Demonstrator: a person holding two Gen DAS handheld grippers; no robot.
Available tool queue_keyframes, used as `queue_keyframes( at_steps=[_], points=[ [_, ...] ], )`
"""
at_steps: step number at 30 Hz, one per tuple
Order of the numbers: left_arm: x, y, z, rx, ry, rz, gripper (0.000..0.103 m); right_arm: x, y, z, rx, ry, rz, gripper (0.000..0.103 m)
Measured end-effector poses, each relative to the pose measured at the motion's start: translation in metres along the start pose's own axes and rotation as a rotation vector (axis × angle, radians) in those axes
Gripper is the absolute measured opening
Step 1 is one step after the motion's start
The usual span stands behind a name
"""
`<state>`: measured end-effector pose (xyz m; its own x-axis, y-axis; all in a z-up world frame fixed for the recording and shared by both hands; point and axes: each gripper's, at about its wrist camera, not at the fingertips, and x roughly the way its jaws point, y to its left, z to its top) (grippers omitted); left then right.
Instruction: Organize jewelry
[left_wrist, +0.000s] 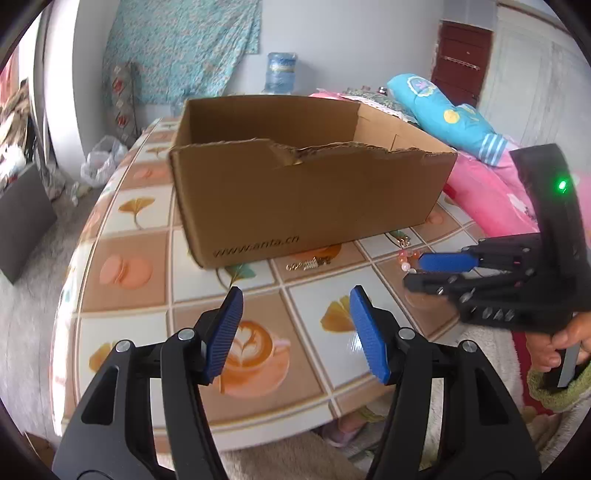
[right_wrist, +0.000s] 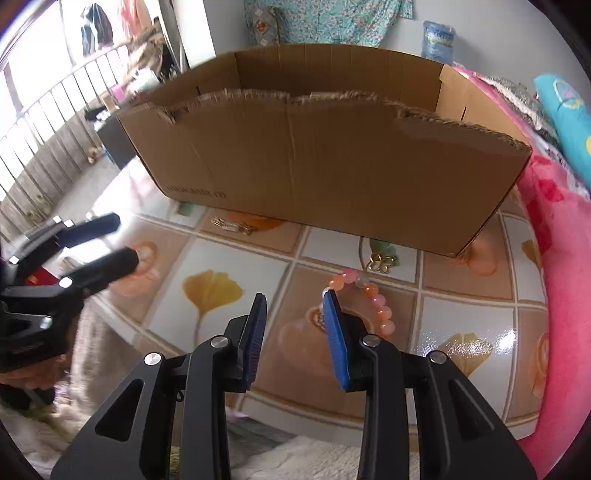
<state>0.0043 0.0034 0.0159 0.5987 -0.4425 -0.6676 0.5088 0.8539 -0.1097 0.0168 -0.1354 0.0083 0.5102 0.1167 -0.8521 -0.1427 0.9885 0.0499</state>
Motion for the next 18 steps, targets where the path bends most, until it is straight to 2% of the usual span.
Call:
queue_keyframes(
  at_steps=[3,7,12,18],
  points=[
    [0.007,-0.007,0.002,0.023,-0.018,-0.016,0.049,0.004,-0.002,-0.001,0.000,-0.004,-0.019,0.027],
    [0.024,-0.012,0.004,0.046,0.007,-0.045,0.041,0.006,-0.015,-0.003,0.032,0.002,-0.041,0.023],
    [0.041,-0.014,0.009,0.070,0.032,-0.031,0.032,0.010,-0.049,-0.004,0.117,-0.005,-0.052,0.022],
    [0.058,-0.007,0.016,0.096,0.061,0.027,0.019,-0.001,-0.083,-0.003,0.243,-0.086,0.087,0.023]
  ],
)
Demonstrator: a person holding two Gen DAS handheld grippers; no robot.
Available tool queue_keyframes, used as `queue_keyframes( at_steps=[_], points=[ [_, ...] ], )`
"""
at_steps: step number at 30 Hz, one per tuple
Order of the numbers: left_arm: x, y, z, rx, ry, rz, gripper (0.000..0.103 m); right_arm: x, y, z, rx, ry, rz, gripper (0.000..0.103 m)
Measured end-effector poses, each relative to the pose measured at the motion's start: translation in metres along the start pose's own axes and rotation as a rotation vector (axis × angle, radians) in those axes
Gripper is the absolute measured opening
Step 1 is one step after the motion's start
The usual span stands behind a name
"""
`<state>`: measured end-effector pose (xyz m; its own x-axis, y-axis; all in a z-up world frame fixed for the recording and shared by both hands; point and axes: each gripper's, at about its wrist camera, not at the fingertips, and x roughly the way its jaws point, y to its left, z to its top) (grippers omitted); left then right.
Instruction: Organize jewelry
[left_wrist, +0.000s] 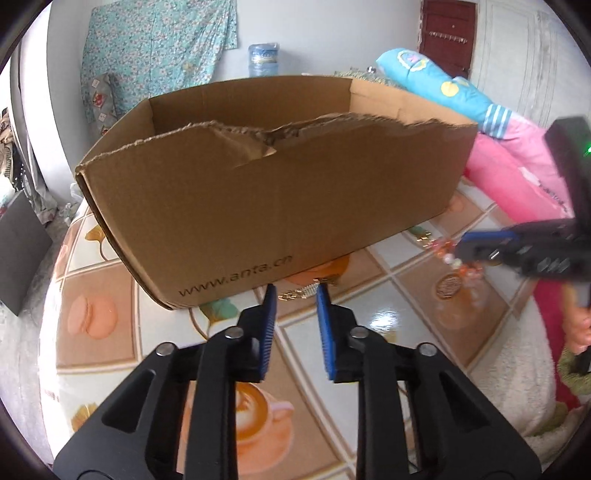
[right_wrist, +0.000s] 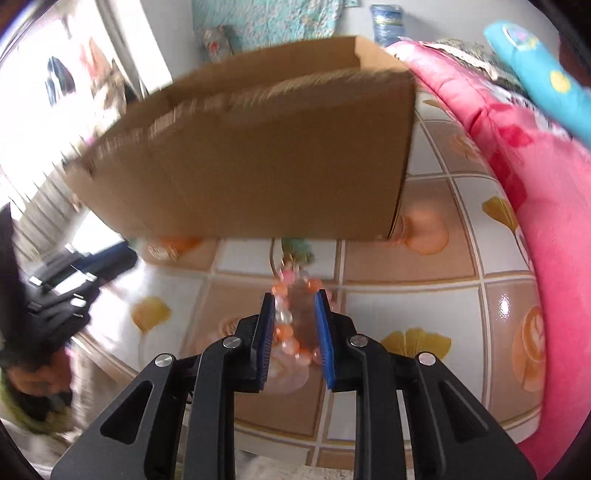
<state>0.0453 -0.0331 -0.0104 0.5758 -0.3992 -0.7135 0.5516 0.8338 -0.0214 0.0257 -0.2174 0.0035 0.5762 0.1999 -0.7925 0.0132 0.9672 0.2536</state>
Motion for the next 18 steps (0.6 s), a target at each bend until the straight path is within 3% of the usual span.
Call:
queue_keyframes(
  at_steps=[5,11,16,18],
  points=[
    [0.011,0.002,0.002,0.043,0.045,0.021,0.018,-0.007,-0.008,0.005,0.049,-0.054,0.117,0.023],
    [0.018,-0.001,0.006,0.081,0.060,0.016,0.018,-0.007,-0.012,0.002,0.063,-0.058,0.142,0.023],
    [0.022,0.001,0.009,0.089,0.060,-0.034,0.018,-0.005,-0.012,0.001,0.075,-0.052,0.149,0.023],
    [0.022,0.001,0.009,0.107,0.062,-0.047,0.013,-0.005,-0.013,0.001,0.081,-0.051,0.150,0.023]
  ],
)
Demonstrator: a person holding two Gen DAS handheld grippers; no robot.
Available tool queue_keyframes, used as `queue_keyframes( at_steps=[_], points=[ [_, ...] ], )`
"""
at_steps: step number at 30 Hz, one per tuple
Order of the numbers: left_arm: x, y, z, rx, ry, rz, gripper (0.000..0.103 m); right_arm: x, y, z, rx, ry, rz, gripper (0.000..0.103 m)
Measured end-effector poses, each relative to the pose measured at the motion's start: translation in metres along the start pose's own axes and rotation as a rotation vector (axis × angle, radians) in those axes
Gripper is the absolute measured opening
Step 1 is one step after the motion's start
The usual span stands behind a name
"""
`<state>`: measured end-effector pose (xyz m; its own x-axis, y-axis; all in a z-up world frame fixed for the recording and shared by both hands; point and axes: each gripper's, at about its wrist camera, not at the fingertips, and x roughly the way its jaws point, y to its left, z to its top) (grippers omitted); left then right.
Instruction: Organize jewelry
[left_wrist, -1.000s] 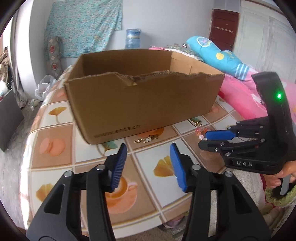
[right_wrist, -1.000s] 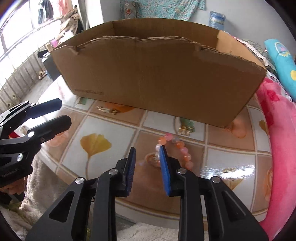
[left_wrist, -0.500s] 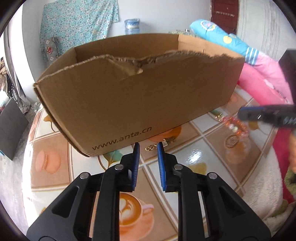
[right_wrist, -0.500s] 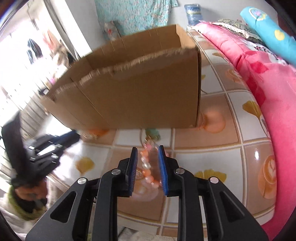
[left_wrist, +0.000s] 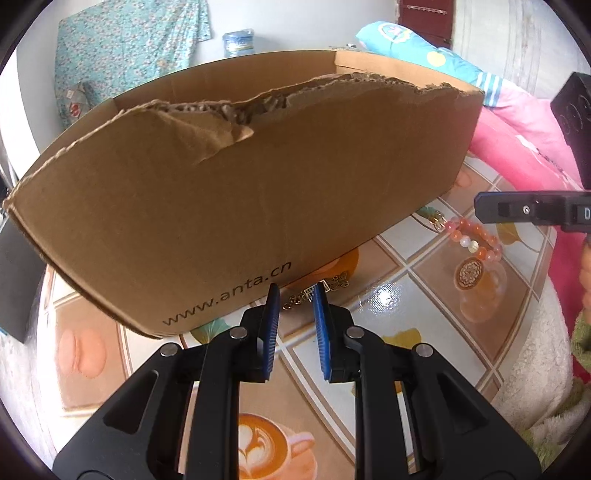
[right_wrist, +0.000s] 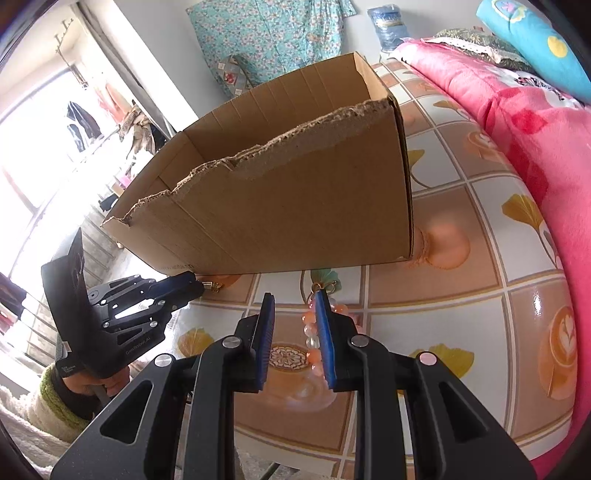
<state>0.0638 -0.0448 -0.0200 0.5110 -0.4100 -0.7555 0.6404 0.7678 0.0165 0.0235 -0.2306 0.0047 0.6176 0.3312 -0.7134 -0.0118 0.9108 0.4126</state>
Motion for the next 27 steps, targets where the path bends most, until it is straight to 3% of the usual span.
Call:
queue_keyframes(
  at_steps=[4,20,22,24,27],
  points=[
    [0.001,-0.002,-0.001,0.025,-0.002,-0.010,0.004,0.000,-0.003,-0.001,0.013,0.001,-0.004,0.023],
    [-0.028,-0.017,-0.035,-0.047,-0.007,-0.002,0.000,-0.011,0.010,-0.003,-0.013,-0.016,-0.031,0.023],
    [-0.029,-0.018,-0.037,-0.052,-0.012,0.008,0.000,-0.010,0.012,-0.003,-0.028,-0.010,-0.053,0.025],
    [-0.030,-0.018,-0.037,-0.068,-0.018,0.007,0.000,-0.009,0.014,-0.003,-0.046,-0.007,-0.079,0.034],
    [-0.030,-0.016,-0.039,-0.079,-0.025,0.002,0.000,-0.007,0.021,-0.001,-0.098,-0.006,-0.126,0.035]
  ],
)
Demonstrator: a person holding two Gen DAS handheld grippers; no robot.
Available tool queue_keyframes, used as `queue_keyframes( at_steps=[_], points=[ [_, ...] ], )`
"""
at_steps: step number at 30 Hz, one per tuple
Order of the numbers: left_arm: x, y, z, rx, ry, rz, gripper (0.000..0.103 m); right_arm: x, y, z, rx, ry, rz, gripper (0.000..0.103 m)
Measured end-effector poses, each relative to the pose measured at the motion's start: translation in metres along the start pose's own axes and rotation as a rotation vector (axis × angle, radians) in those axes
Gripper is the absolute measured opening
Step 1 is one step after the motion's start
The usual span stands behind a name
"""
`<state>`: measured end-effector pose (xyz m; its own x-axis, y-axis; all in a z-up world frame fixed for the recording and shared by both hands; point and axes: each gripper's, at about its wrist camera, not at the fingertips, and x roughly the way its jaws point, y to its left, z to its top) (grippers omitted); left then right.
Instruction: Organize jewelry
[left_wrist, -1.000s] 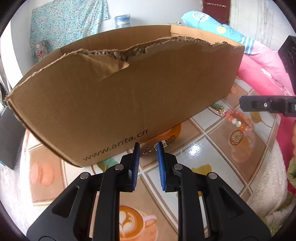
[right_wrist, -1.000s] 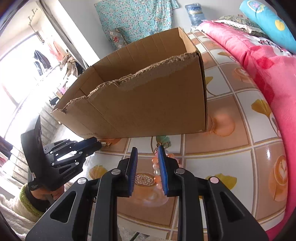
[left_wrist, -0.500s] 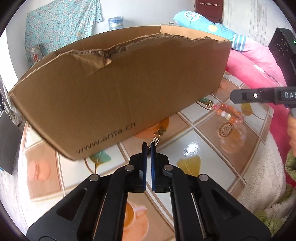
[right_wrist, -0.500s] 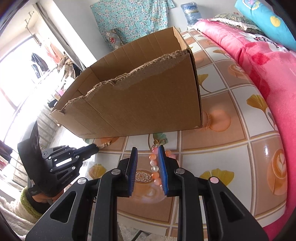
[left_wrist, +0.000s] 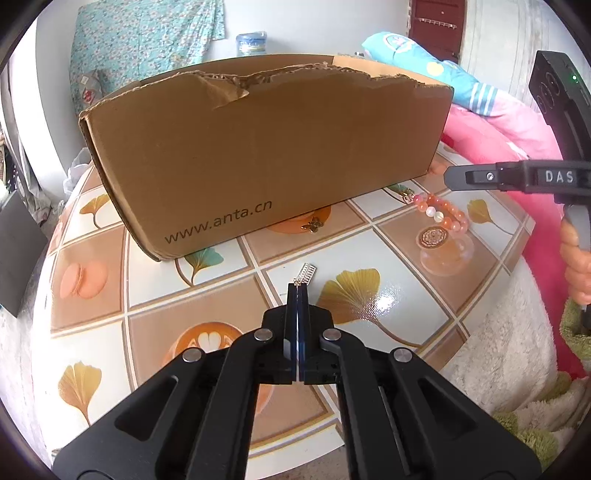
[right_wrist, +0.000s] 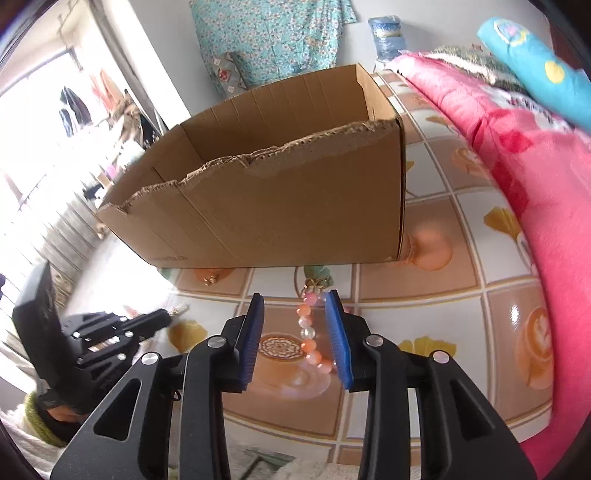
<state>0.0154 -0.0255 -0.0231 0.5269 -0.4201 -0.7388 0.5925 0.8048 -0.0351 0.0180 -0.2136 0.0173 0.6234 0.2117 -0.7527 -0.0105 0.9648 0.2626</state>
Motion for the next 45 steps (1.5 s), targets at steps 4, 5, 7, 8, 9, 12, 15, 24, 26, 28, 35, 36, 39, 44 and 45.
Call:
queue_keyframes(
  at_steps=[4,5,7,8,9,12,15,24,26,28,35,36,39,44,45],
  points=[
    [-0.001,0.003,-0.002,-0.007,-0.006,-0.007,0.000,0.010,0.004,0.005,-0.040,0.012,-0.034,0.035],
    [-0.001,0.003,-0.003,-0.008,-0.007,-0.009,0.000,0.013,0.004,0.006,-0.050,0.017,-0.039,0.035],
    [-0.002,0.002,-0.003,-0.007,-0.010,-0.011,0.000,0.019,0.006,0.008,-0.075,0.024,-0.053,0.035],
    [-0.002,0.002,-0.004,-0.006,-0.013,-0.011,0.000,0.022,0.007,0.009,-0.089,0.031,-0.061,0.035],
    [-0.002,0.002,-0.004,-0.007,-0.015,-0.012,0.000,0.024,0.008,0.010,-0.104,0.037,-0.073,0.035],
    [-0.002,0.003,-0.005,-0.015,-0.018,-0.019,0.000,0.034,0.008,0.012,-0.128,0.068,-0.110,0.035],
    [-0.002,0.005,-0.006,-0.023,-0.021,-0.027,0.000,0.036,0.010,0.011,-0.135,0.080,-0.099,0.035],
    [-0.004,0.008,-0.007,-0.027,-0.025,-0.030,0.000,0.029,0.002,-0.005,-0.163,0.093,-0.253,0.035],
    [-0.003,0.008,-0.008,-0.027,-0.025,-0.030,0.000,0.025,-0.008,-0.005,-0.121,0.091,-0.267,0.035],
    [-0.003,0.008,-0.008,-0.029,-0.025,-0.030,0.000,0.021,-0.014,-0.004,-0.085,0.084,-0.250,0.035],
    [-0.003,0.009,-0.008,-0.030,-0.025,-0.030,0.000,0.025,0.011,0.001,-0.173,0.052,-0.138,0.035],
    [-0.003,0.009,-0.008,-0.030,-0.025,-0.030,0.000,0.029,0.014,0.001,-0.193,0.061,-0.142,0.035],
    [-0.003,0.009,-0.008,-0.031,-0.024,-0.032,0.000,0.038,0.019,0.004,-0.223,0.080,-0.139,0.035],
    [-0.003,0.009,-0.008,-0.028,-0.023,-0.034,0.000,0.047,0.013,0.012,-0.261,0.106,-0.102,0.035],
    [-0.003,0.009,-0.008,-0.028,-0.023,-0.034,0.000,0.049,0.012,0.013,-0.269,0.114,-0.092,0.034]
  ],
)
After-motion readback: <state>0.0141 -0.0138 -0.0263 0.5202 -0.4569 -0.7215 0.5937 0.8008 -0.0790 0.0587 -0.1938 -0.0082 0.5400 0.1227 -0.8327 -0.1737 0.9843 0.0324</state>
